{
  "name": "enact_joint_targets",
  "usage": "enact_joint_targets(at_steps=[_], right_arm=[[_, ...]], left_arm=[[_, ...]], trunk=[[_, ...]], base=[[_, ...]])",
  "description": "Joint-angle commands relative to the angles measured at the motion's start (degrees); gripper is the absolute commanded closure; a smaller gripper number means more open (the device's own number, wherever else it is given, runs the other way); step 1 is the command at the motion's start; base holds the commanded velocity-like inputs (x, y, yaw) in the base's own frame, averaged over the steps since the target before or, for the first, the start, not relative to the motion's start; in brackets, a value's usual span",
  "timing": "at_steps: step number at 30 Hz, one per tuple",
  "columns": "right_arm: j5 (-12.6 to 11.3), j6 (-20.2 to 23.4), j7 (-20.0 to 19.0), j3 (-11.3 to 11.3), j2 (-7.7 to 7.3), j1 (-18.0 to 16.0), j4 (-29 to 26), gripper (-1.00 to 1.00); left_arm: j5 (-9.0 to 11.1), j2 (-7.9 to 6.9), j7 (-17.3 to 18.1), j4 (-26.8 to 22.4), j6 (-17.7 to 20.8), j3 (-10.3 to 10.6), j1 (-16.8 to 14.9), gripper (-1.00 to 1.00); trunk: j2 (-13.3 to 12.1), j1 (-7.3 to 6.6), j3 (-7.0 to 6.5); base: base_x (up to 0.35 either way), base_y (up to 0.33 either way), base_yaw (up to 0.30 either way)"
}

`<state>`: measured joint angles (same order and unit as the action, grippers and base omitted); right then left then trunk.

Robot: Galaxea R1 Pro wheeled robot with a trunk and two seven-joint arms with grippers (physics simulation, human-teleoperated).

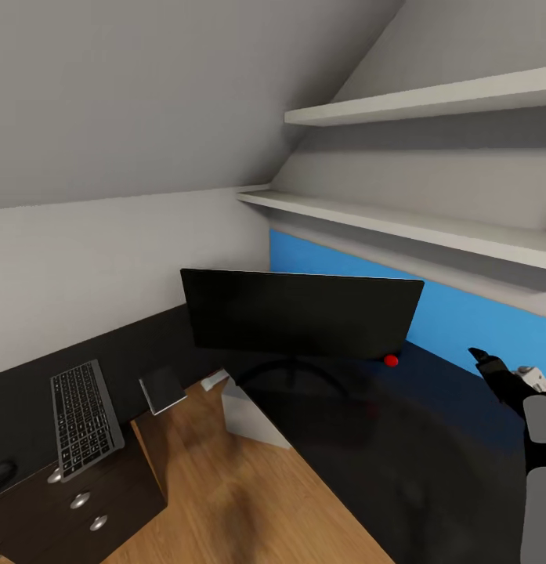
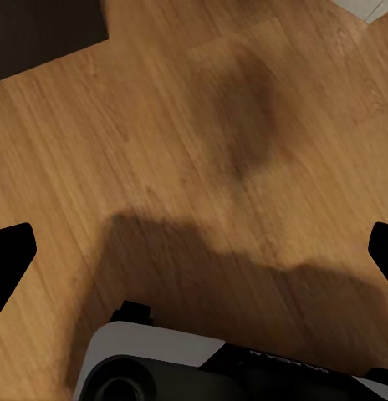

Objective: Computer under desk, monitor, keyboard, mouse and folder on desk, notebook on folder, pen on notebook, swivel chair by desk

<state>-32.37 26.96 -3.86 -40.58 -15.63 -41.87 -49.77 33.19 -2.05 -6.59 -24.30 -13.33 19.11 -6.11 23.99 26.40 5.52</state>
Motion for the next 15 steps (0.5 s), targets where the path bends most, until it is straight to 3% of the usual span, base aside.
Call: enact_joint_targets(at_steps=[1, 15], right_arm=[[-0.05, 0.39, -0.23, -0.20, 0.03, 0.04, -0.26, -1.00], [-0.10, 0.52, -0.25, -0.28, 0.01, 0.79, -2.69, -1.00]], left_arm=[[0.30, -0.06, -0.44, -0.05, -0.21, 0.49, -0.05, -1.00], [0.38, -0.06, -0.46, -0.05, -0.14, 0.40, -0.05, -1.00]], trunk=[[0.12, 0.03, 0.12], [0.12, 0.03, 0.12]], base=[[0.000, 0.000, 0.000], [0.000, 0.000, 0.000]])
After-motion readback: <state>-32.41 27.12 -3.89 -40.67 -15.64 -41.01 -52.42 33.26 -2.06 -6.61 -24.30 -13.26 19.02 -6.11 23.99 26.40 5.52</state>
